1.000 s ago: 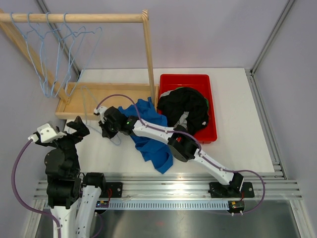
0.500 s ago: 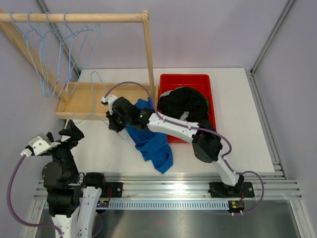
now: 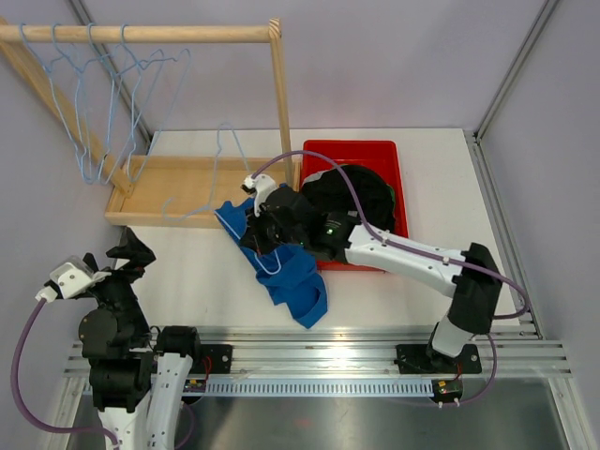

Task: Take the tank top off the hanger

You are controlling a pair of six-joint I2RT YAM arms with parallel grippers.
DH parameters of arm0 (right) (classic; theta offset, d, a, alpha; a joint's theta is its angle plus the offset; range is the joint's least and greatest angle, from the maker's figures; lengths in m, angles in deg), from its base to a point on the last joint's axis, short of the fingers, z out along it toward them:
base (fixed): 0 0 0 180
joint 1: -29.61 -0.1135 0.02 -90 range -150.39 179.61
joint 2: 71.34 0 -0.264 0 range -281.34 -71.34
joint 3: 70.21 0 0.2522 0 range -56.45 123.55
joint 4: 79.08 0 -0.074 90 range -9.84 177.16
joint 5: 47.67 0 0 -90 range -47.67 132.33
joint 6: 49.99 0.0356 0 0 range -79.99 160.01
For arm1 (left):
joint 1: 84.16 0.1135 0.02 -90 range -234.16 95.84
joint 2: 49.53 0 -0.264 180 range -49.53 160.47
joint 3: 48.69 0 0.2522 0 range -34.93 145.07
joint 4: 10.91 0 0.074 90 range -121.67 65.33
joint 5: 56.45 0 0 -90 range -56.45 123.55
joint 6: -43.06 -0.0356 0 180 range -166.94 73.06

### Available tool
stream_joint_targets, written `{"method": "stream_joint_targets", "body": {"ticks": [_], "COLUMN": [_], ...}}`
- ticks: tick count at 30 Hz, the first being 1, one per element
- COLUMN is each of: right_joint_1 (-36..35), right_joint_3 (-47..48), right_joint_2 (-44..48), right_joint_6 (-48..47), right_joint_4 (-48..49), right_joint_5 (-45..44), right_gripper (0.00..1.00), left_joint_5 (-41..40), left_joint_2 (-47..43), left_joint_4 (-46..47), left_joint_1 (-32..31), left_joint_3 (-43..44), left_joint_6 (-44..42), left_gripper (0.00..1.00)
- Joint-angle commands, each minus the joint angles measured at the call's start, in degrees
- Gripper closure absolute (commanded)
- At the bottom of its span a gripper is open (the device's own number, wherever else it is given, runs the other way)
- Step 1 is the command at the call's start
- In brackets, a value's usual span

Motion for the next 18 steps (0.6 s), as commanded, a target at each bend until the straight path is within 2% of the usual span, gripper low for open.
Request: {"method": "stream_joint_targets", "body": {"ticks": [1,9,18], "right_joint_1": [0.95,4.2,9.65], "right_joint_3": [-3.03,-8.58,-6.4], "right_joint_2": [9.42,16.91,11.57], "right_joint_6": [4.38,10.44,20.72], "right_joint_4": [7.83,19.6,35.15], "right_joint_5": [0.19,3.19,11.87], "right_gripper": [1.0,1.0,1.0], "left_joint_5": [-1.25,-0.73,-0.29], "left_joint_2": [0.32,0.67,1.11], "left_joint_4": [2.5,2.41,2.15], "left_joint_1": [-0.07,-0.07,-0.16], "left_joint_3": [-0.47,-0.55,-0.64], "left_joint_6": [0.58,0.58,0.5], "left_gripper": [0.01,0.01,0.01]}}
